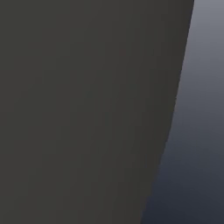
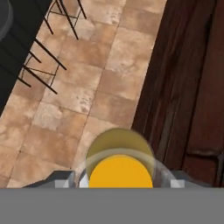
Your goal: There is a tray on the dining counter. Grab the cup, mug, and pitcher and place them on the tray. The pitcher may be placed next to the tray if it cannot fit the tray.
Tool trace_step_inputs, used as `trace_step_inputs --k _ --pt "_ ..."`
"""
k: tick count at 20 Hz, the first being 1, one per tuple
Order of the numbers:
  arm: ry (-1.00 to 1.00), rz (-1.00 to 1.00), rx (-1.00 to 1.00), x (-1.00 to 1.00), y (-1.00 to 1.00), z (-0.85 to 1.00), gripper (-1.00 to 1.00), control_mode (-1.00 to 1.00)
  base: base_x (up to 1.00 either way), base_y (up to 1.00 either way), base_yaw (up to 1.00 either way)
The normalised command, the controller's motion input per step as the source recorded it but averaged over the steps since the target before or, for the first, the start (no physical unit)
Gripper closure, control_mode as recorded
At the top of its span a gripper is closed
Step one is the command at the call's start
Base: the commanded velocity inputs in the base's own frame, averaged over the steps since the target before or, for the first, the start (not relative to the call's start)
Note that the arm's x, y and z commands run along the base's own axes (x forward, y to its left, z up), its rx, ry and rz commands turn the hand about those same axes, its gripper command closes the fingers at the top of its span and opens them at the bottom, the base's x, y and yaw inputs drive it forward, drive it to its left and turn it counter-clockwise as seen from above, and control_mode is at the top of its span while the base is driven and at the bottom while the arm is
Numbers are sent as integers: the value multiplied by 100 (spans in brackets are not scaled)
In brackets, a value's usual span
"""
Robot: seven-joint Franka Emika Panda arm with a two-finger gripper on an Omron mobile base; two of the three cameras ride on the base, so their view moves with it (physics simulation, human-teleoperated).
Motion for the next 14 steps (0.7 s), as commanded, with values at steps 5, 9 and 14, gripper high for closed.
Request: trace_step_inputs --k 5,9,14 --pt "0 0 0 0 0 0 100 100 95 -39 59" --pt "0 0 0 0 0 0 100 100 84 -53 63" --pt "0 0 0 0 0 0 100 100 80 -51 64"
